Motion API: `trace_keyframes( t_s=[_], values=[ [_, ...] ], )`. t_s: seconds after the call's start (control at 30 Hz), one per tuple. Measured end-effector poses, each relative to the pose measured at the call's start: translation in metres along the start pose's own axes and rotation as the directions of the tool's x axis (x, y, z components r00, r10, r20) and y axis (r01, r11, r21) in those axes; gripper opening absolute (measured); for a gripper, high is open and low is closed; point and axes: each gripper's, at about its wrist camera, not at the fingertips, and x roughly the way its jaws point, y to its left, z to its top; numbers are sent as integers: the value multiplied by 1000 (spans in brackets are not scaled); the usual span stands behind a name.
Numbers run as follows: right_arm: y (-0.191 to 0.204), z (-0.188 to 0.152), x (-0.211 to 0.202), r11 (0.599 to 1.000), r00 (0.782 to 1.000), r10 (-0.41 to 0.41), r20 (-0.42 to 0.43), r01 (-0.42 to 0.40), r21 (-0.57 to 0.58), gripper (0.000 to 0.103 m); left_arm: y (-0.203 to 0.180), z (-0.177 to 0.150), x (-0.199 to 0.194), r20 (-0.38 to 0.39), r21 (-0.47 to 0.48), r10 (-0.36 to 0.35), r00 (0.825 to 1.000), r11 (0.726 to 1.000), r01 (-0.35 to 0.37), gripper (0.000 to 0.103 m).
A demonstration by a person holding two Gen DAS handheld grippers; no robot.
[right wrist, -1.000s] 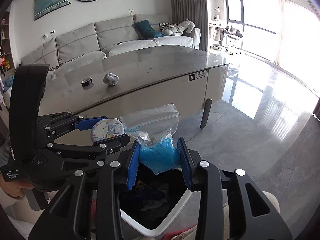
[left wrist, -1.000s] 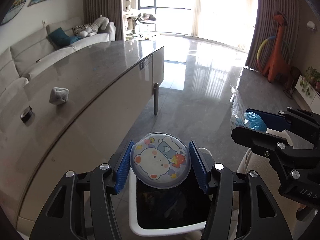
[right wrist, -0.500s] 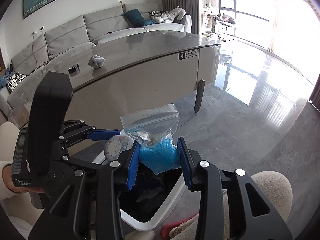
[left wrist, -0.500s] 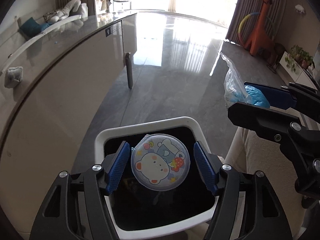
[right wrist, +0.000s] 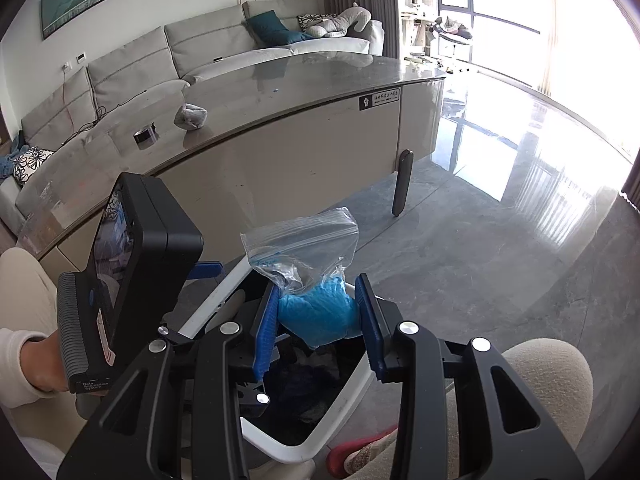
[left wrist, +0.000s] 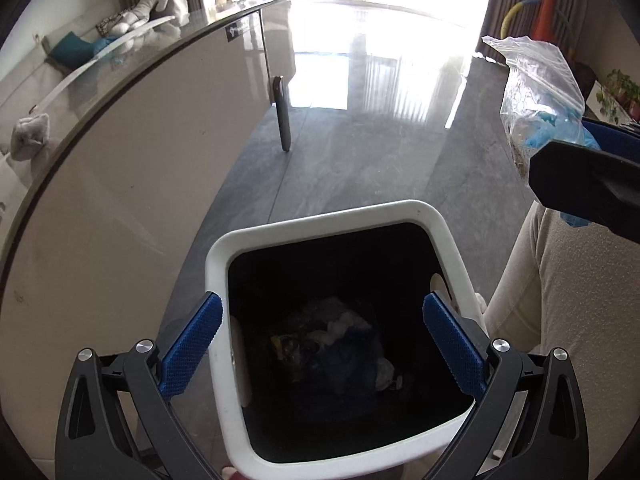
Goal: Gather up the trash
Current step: 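Carry the plate and ziplock bag over the bin and open both grippers, then move both grippers back to the table and grasp the black tape roll with the left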
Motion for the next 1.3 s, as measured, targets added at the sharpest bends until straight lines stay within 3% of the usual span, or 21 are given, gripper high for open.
trace_keyframes(
  t_s=[0.27, 0.5, 0.53, 0.6, 0.67, 0.8, 1.0, 1.3],
  values=[
    [13, 8, 8, 999, 999, 34, 10, -34, 3, 39, 40, 3, -37, 78, -69, 109, 991, 992, -104, 98],
    [28, 3, 25, 998, 998, 54, -39, -55, -18, 41, 58, 4, -53, 91, -100, 146, 985, 985, -137, 98],
    [30, 2, 27, 998, 997, 50, -50, -52, -22, 50, 59, 3, -55, 90, -101, 146, 985, 985, -137, 98],
    [33, 0, 33, 999, 996, 6, -84, -9, -40, 85, 59, 2, -55, 91, -108, 152, 984, 984, -142, 98],
    [30, -3, 36, 999, 995, -16, -98, 13, -40, 98, 64, 2, -55, 83, -121, 154, 985, 982, -143, 98],
    [25, -7, 44, 1000, 990, -12, -138, 9, -19, 98, 69, -3, -60, 81, -125, 163, 983, 980, -152, 98],
    [28, -2, 44, 999, 993, -26, -114, 23, -27, 98, 69, -2, -64, 94, -129, 171, 981, 979, -159, 98],
    [46, 50, 28, 995, 1000, 8, 20, -6, -97, 98, 99, 11, -106, 178, -217, 217, 960, 960, -177, 98]
  ],
)
